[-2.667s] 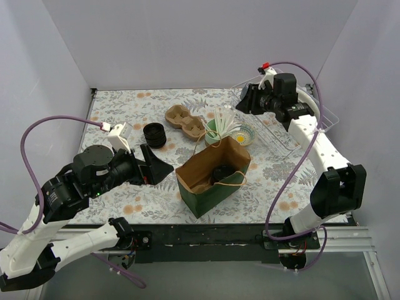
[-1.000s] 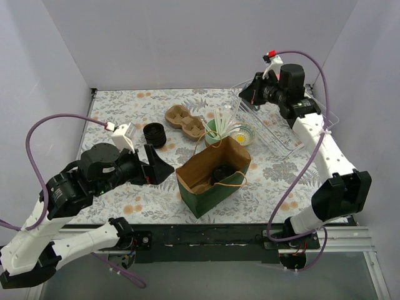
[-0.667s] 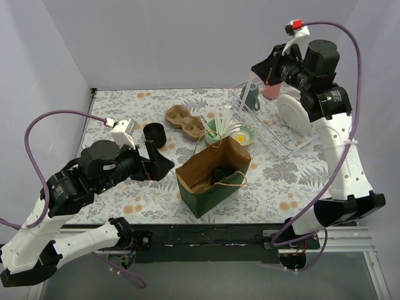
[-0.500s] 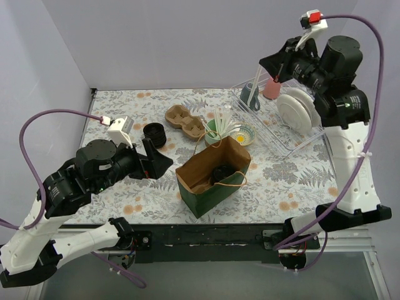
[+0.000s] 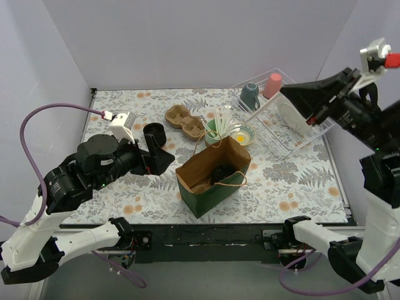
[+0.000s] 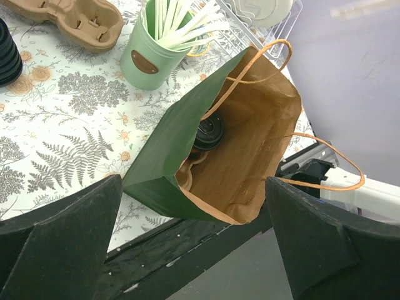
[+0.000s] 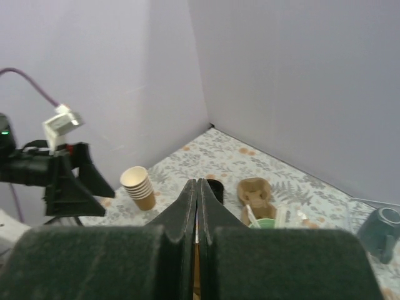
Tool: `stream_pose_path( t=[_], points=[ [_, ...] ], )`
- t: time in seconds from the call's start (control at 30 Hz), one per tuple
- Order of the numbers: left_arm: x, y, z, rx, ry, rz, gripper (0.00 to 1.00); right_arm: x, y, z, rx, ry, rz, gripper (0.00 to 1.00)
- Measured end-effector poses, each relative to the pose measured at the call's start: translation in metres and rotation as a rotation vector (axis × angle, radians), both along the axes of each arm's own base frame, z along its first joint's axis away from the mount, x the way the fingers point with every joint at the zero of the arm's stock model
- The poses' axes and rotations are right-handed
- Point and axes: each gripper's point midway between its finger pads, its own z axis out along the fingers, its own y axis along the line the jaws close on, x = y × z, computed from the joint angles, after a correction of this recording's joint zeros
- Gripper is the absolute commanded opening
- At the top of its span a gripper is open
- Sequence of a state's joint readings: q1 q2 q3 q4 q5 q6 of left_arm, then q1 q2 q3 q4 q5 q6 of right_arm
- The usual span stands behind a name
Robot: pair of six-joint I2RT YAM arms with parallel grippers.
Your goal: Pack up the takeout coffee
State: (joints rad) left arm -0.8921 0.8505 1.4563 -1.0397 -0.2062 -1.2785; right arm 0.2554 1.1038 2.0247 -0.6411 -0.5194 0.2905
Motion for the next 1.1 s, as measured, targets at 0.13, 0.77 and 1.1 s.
stream_pose_path(
  t=[0.13, 0.77, 1.1],
  points=[
    [0.001, -0.001, -0.002, 0.008, 0.006, -0.001, 0.98, -0.038, 0.001, -0.010, 0.057, 0.025, 0.075, 0.01],
    [-0.009, 0.010, -0.010, -0.021, -0.008, 0.000, 0.98, 0.019, 0.035, -0.177, 0.174, 0.492, 0.169, 0.01],
    [-0.012, 0.018, -0.020, -0.032, -0.011, 0.024, 0.98, -0.006, 0.094, -0.194, 0.119, 0.560, 0.353, 0.01]
  ],
)
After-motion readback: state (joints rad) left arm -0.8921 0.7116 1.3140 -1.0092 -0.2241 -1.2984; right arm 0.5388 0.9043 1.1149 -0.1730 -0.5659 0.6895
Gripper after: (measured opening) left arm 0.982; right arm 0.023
